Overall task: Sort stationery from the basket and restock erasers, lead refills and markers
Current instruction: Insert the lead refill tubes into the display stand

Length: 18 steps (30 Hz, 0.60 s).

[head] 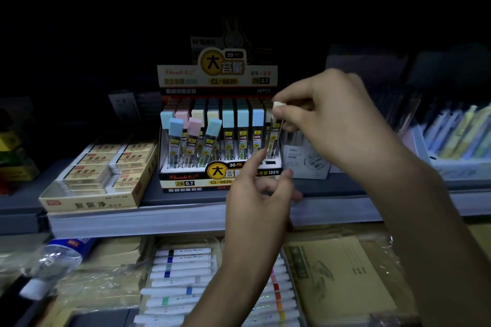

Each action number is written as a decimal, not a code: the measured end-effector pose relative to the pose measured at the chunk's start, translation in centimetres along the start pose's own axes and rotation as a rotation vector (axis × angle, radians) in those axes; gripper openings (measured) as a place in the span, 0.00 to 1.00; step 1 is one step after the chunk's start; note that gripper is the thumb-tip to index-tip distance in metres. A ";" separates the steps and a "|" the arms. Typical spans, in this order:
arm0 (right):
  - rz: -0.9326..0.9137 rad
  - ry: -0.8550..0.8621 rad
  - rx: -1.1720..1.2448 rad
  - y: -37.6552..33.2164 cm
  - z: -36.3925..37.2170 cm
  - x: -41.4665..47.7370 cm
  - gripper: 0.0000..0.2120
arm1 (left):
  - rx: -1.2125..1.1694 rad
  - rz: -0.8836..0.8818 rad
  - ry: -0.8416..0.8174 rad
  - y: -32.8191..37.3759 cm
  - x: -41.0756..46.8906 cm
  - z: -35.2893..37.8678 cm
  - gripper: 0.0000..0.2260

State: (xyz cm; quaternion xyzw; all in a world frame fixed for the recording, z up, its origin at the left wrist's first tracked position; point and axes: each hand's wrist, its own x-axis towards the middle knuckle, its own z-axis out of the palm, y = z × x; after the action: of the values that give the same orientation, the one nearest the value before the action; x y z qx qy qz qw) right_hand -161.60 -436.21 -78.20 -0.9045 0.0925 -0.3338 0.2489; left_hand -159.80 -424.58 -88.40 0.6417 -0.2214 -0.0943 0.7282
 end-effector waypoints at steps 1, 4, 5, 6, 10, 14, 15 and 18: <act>-0.001 -0.008 -0.007 0.2 0.2 0.0 0.04 | -0.026 -0.013 0.005 0.0 0.0 0.0 0.25; -0.016 0.016 -0.014 0.6 0.8 0.2 0.03 | -0.089 -0.048 0.021 0.0 0.1 -0.1 0.23; -0.018 0.036 0.001 0.7 0.9 0.3 0.02 | -0.093 -0.050 0.023 0.0 0.1 -0.1 0.22; -0.015 0.053 0.013 0.9 1.0 0.3 0.02 | -0.091 -0.045 0.024 0.0 0.1 -0.1 0.22; -0.013 0.048 0.018 1.3 1.3 0.4 0.04 | -0.054 -0.004 0.029 -0.2 0.0 -0.3 0.21; -0.030 0.067 -0.019 1.2 1.4 0.3 0.02 | -0.063 -0.006 0.025 -0.1 -0.1 -0.2 0.20; -0.030 0.064 -0.037 1.2 1.4 0.2 0.02 | -0.067 -0.007 0.023 -0.1 -0.1 -0.2 0.20; -0.027 0.059 -0.052 1.3 1.7 0.1 0.02 | -0.083 -0.008 0.020 -0.1 -0.1 0.0 0.21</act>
State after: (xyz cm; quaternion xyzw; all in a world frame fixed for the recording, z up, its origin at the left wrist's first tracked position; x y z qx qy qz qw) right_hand -160.41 -436.69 -79.89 -0.9015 0.0963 -0.3612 0.2182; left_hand -159.90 -424.55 -88.57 0.6128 -0.2076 -0.0997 0.7559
